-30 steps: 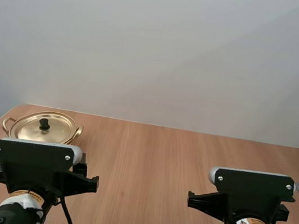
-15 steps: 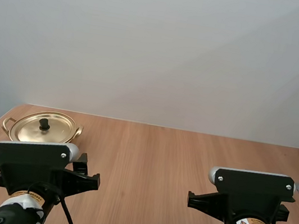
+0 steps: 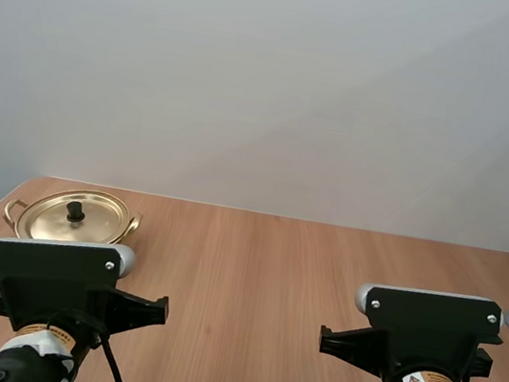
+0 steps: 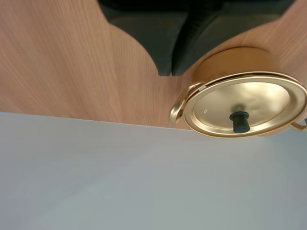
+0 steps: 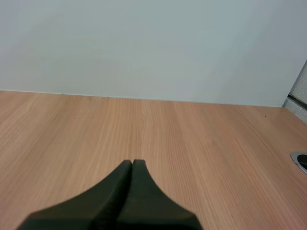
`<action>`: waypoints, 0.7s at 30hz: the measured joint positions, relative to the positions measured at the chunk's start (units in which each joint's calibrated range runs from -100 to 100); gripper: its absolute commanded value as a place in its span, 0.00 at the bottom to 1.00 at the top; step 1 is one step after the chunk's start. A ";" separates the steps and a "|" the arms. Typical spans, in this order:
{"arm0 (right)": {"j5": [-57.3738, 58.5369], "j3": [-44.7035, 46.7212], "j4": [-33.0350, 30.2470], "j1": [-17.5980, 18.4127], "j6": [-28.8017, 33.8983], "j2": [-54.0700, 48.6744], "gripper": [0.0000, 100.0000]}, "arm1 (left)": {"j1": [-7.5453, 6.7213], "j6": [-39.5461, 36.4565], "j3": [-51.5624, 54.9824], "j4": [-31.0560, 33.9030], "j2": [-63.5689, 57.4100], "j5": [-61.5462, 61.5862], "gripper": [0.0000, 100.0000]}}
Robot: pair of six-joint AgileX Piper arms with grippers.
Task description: Open the pot, put the car inside, and close it
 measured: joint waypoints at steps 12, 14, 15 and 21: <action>0.74 0.00 1.63 0.05 0.00 -0.61 0.00 | 0.00 0.00 0.00 0.00 0.00 0.00 0.00; 0.74 0.00 2.57 1.11 0.00 -2.61 0.00 | 0.00 0.00 0.00 0.00 0.00 0.00 0.00; 0.74 0.00 2.57 1.31 0.00 -2.92 0.00 | 0.00 0.00 0.00 0.00 0.00 0.00 0.00; 4.06 0.00 2.41 4.06 0.00 -3.49 0.00 | 0.00 0.00 0.00 0.00 0.00 0.00 0.00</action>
